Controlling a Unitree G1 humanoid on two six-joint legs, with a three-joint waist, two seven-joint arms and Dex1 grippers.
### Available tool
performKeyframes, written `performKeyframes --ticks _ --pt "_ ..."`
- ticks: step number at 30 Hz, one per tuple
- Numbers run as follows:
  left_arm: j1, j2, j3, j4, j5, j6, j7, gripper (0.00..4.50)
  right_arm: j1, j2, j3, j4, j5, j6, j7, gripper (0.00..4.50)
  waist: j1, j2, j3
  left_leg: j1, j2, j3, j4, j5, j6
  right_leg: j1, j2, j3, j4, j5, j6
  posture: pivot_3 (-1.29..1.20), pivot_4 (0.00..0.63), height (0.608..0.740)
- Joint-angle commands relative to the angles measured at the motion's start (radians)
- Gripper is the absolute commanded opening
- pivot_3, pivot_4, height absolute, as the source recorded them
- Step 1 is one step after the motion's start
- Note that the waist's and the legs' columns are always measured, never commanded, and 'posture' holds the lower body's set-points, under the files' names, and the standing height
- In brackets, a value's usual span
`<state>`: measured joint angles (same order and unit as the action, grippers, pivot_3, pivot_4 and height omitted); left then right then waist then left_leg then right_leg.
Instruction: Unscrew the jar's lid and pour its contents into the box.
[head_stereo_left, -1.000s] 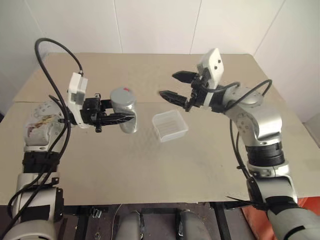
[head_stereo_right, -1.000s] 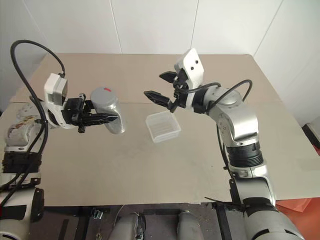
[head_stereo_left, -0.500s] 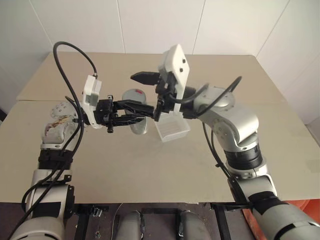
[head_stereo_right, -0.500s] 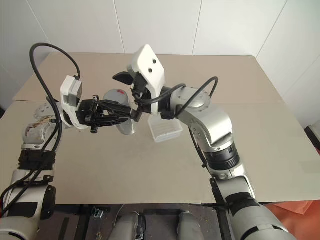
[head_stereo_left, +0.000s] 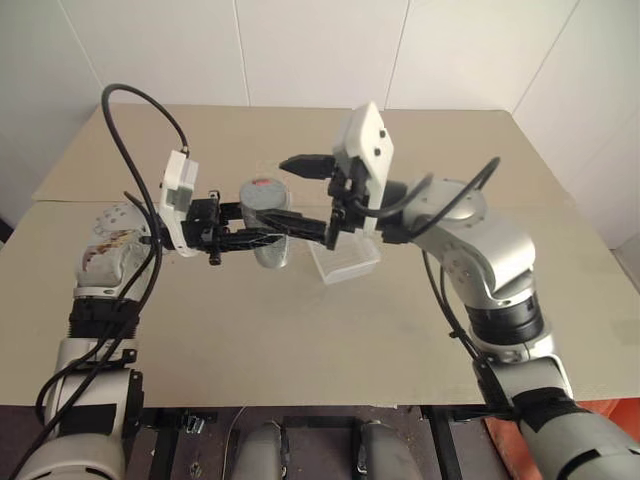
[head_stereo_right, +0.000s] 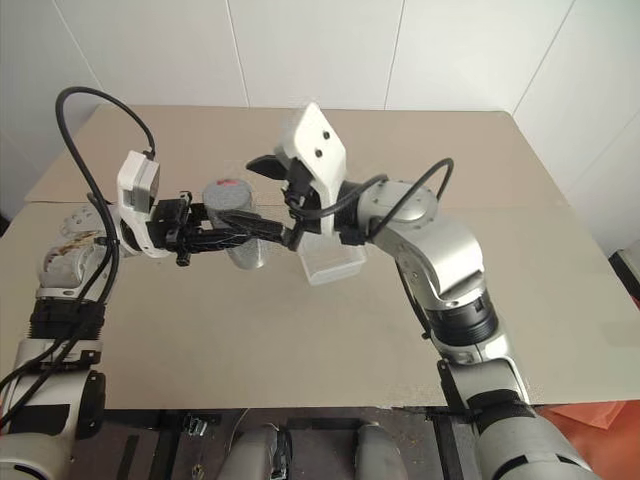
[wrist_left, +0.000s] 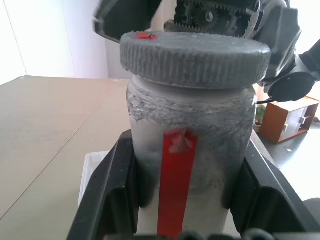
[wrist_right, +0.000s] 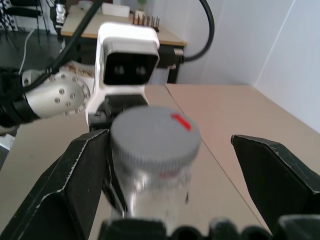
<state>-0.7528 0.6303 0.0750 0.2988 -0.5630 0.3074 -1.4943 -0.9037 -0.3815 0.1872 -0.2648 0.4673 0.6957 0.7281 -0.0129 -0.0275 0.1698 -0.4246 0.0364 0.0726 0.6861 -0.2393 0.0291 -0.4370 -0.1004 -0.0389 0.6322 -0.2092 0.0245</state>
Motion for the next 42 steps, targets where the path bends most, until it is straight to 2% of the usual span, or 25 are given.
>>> performKeyframes --ticks 1,7,12,20,31,32,33,36,37,42 --pt "-0.019 0.015 0.02 -0.03 -0.023 -0.007 -0.031 1.91 0.007 -0.043 -0.077 -0.037 0.015 0.002 0.001 4.43 0.0 0.0 0.0 0.0 0.0 0.0 0.0 0.0 0.0 0.0 0.0 0.0 0.0 0.0 0.0 0.0 0.15 0.74" --pt "-0.02 0.009 0.02 -0.026 -0.019 -0.008 -0.035 1.91 0.025 -0.057 -0.077 -0.077 0.05 0.005 0.027 4.43 -0.002 0.0 0.0 0.0 0.0 0.0 0.0 0.0 0.0 0.0 0.0 0.0 0.0 0.0 0.0 0.0 0.15 0.74" --pt "-0.015 0.007 0.019 -0.034 -0.02 -0.005 -0.034 1.91 0.057 -0.073 -0.084 -0.13 0.116 -0.008 0.106 4.43 0.0 0.0 0.0 0.0 0.0 0.0 0.0 0.0 0.0 0.0 0.0 0.0 0.0 0.0 0.0 0.0 0.15 0.74" --pt "-0.005 0.003 0.017 -0.052 -0.023 0.002 -0.025 1.91 -0.02 0.03 -0.011 -0.061 0.063 0.018 0.007 4.43 -0.002 0.0 0.0 0.001 0.0 0.0 0.0 0.0 0.0 0.0 0.0 0.0 0.0 0.0 0.0 0.0 0.15 0.74" --pt "0.015 0.006 0.02 -0.09 -0.031 0.017 -0.009 1.91 -0.073 0.107 0.023 0.022 0.028 0.041 -0.024 4.43 0.0 0.0 0.0 0.0 0.0 0.0 0.0 0.0 0.0 0.0 0.0 0.0 0.0 0.0 0.0 0.0 0.15 0.74" --pt "0.017 0.007 0.02 -0.093 -0.031 0.018 -0.008 1.91 -0.075 0.111 0.019 0.024 0.031 0.044 -0.025 4.07 0.0 0.0 0.0 0.0 0.0 0.0 0.0 0.0 0.0 0.0 0.0 0.0 0.001 0.0 0.0 0.0 0.15 0.74" --pt "0.02 0.008 0.021 -0.095 -0.031 0.019 -0.007 1.91 -0.077 0.113 0.015 0.024 0.034 0.048 -0.024 3.91 -0.001 0.0 0.0 0.0 0.0 0.0 0.0 0.0 0.0 0.0 0.0 0.0 0.001 0.0 0.0 0.0 0.15 0.74" --pt "0.024 0.009 0.02 -0.101 -0.031 0.021 -0.003 1.91 -0.081 0.114 -0.001 0.02 0.046 0.059 -0.027 2.9 -0.001 0.0 0.0 0.0 0.0 0.0 0.0 0.0 0.0 0.0 0.0 0.0 0.001 0.0 0.0 0.0 0.15 0.74" --pt "0.025 0.01 0.02 -0.101 -0.03 0.02 -0.003 1.91 -0.084 0.117 -0.013 0.016 0.057 0.066 -0.028 2.75 -0.001 0.0 0.0 0.0 0.0 0.0 0.0 0.0 0.0 0.0 0.0 0.0 0.001 0.0 0.0 0.0 0.15 0.74" --pt "0.03 0.008 0.017 -0.102 -0.027 0.019 -0.001 1.91 -0.104 0.142 -0.134 0.002 0.182 0.148 -0.067 2.75 0.0 0.0 0.0 0.0 0.0 0.0 0.0 0.0 0.0 0.0 0.0 0.0 0.001 0.0 0.0 0.0 0.15 0.74"
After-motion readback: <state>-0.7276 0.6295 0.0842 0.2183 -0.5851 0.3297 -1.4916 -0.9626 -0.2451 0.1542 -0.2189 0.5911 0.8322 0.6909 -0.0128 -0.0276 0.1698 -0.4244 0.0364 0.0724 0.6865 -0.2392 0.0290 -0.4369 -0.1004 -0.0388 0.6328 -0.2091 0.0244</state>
